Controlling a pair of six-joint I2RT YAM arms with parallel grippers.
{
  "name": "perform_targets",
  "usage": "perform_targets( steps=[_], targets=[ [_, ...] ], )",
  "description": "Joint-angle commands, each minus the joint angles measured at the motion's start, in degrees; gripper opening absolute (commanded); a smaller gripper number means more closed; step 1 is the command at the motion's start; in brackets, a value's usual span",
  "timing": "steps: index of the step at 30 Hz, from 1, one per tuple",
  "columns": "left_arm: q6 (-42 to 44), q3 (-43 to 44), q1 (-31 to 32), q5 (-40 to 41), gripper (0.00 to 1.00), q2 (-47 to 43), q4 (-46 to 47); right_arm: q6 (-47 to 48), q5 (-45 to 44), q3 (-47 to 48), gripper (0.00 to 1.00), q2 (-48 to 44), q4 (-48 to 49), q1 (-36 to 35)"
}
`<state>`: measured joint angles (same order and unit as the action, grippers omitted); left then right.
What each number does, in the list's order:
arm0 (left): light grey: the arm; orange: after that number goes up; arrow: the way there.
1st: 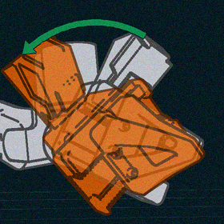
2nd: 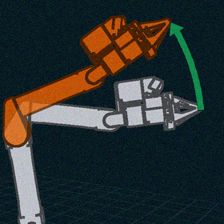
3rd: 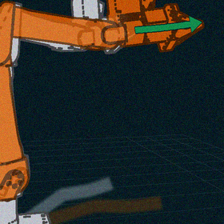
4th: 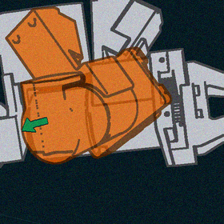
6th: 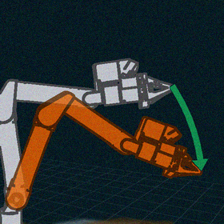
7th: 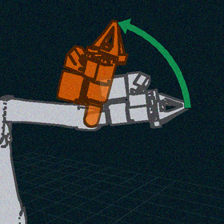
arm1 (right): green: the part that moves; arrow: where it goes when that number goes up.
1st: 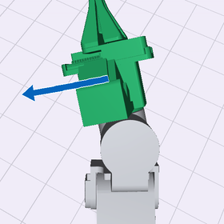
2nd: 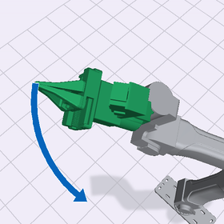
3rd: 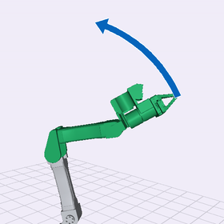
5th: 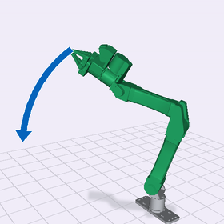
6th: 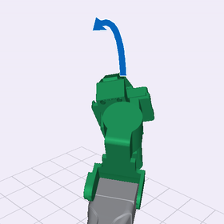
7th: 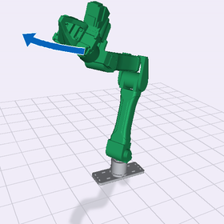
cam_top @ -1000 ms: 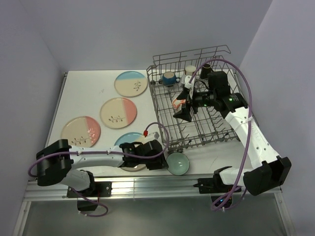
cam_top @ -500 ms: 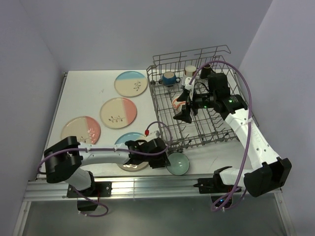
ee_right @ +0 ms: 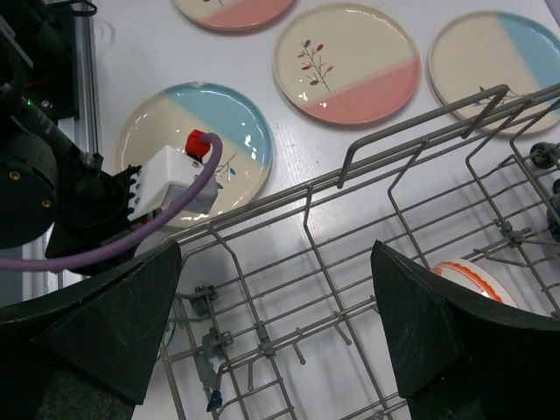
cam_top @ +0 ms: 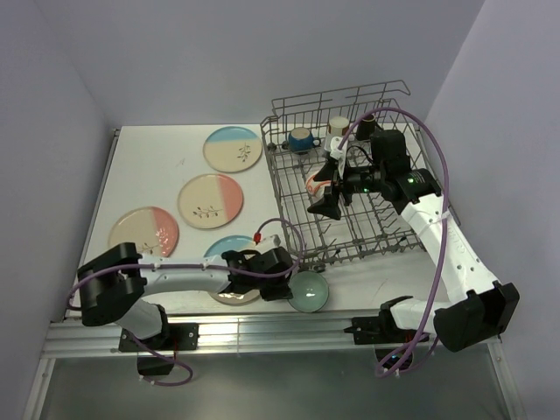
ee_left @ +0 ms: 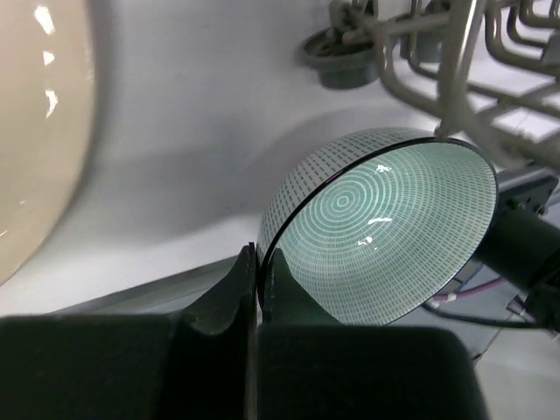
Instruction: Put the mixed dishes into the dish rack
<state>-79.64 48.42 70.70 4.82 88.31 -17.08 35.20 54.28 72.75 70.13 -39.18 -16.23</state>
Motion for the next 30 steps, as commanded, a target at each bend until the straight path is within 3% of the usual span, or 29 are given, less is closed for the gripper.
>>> perform_targets(
  steps=[1,9,13,18,21,22,25,27,30],
  targets=[
    [1.94,-2.18,0.06,-0.07,0.00,-6.74,3.80,-0.31,1.88,2.48,0.96,-1.92,0.60,0.41],
    [11.41,-6.76,-0.47,-11.31,0.00,-23.17,2.76,7.76,4.16,4.06,0.97,-1.14,-6.16,0.50],
    [15.99,-7.38,-1.87,-20.70,0.00,-31.78,-1.71,18.99,6.62,6.34,0.99,0.00,-13.10,0.15],
    [23.19,-4.66,-6.00,-26.26,0.00,-41.72,-7.69,29.81,6.98,10.03,1.00,1.32,-20.22,-0.99],
    [25.22,-2.72,-13.80,-32.39,0.00,-43.31,-9.29,37.54,8.29,12.41,1.00,2.20,-26.53,-1.26],
    [25.67,-2.55,-19.05,-35.20,0.00,-42.62,-9.11,46.01,8.91,14.07,1.00,2.64,-29.00,-1.35],
    [26.81,-2.02,-26.20,-44.70,0.00,-40.07,-7.71,63.73,10.05,16.98,1.00,3.70,-38.32,-2.05],
    [27.77,-1.06,-27.97,-49.53,0.00,-36.12,-7.27,70.94,9.36,18.99,1.00,4.31,-43.51,-3.10],
    [29.88,2.28,-29.56,-54.02,0.00,-30.49,-7.88,75.70,6.91,19.36,1.00,3.70,-43.61,-7.22]
  ],
)
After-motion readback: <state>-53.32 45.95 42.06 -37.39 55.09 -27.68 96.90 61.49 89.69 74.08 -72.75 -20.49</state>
